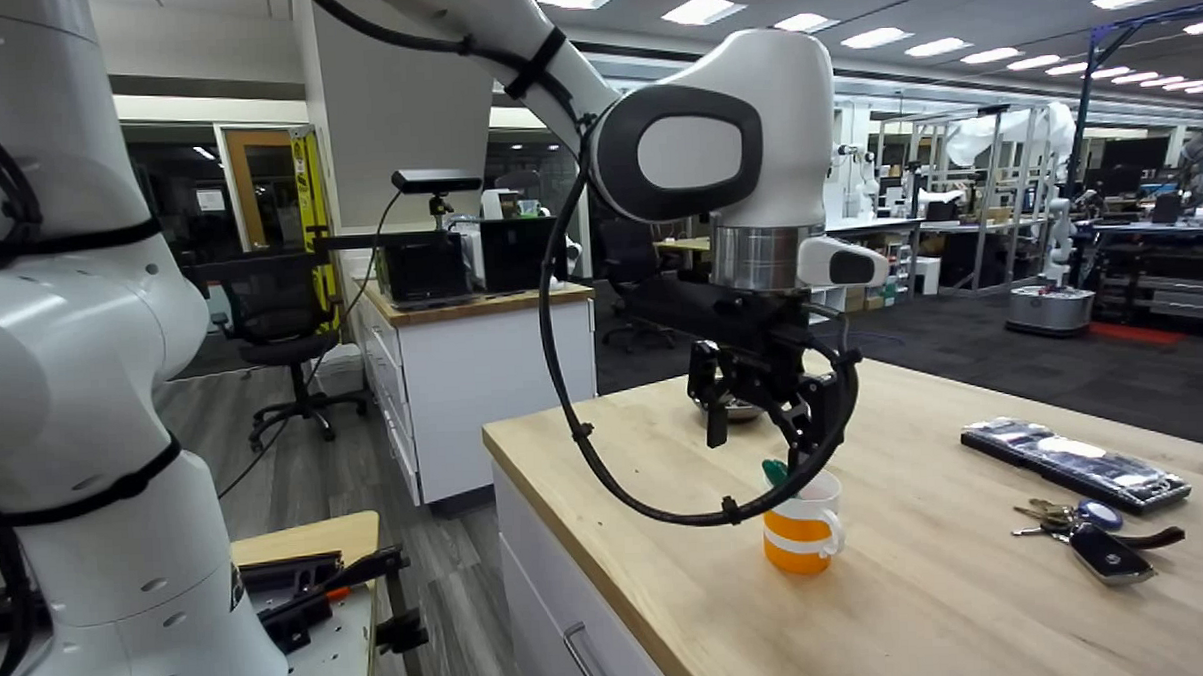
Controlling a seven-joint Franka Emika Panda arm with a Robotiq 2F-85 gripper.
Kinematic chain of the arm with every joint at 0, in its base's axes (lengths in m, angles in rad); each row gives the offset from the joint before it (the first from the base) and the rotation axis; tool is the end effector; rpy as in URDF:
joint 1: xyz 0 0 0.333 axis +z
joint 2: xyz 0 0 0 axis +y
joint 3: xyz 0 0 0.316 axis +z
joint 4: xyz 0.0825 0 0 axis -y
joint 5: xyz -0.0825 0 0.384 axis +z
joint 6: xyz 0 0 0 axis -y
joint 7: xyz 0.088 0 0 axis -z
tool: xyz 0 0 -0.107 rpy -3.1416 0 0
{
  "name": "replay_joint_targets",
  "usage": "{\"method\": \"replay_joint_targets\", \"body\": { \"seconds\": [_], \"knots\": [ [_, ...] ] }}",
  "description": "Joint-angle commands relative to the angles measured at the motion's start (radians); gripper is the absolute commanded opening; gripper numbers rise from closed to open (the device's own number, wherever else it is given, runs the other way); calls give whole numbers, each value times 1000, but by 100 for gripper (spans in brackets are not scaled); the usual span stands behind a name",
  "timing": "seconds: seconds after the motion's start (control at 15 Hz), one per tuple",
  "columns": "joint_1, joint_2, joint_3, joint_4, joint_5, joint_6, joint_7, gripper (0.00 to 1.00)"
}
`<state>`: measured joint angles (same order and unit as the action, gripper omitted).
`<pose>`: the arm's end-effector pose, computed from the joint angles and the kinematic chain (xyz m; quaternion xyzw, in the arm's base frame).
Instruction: Pick up the pen from the cup and put it on the table.
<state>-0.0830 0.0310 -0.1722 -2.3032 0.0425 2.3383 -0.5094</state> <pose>0.4987 -0.1294 0.3340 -0.9936 -0.1122 -0.0069 0.0109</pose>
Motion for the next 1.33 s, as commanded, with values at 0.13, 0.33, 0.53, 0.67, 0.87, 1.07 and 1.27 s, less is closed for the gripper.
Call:
{"method": "replay_joint_targets", "body": {
  "seconds": [0.13, 0.33, 0.53, 0.67, 0.87, 1.07, 1.27],
  "knots": [
    [-33, 62, 25, 50, 38, 2, -68, 100],
    [-41, 84, 32, 68, 37, 6, -76, 100],
    [-48, 103, 37, 86, 35, 7, -79, 74],
    [-53, 114, 42, 95, 34, 10, -83, 70],
    [-61, 121, 48, 108, 31, 8, -89, 48],
    [-66, 126, 53, 115, 28, 8, -91, 29],
    [-67, 122, 54, 117, 23, 2, -89, 10]
  ]
}}
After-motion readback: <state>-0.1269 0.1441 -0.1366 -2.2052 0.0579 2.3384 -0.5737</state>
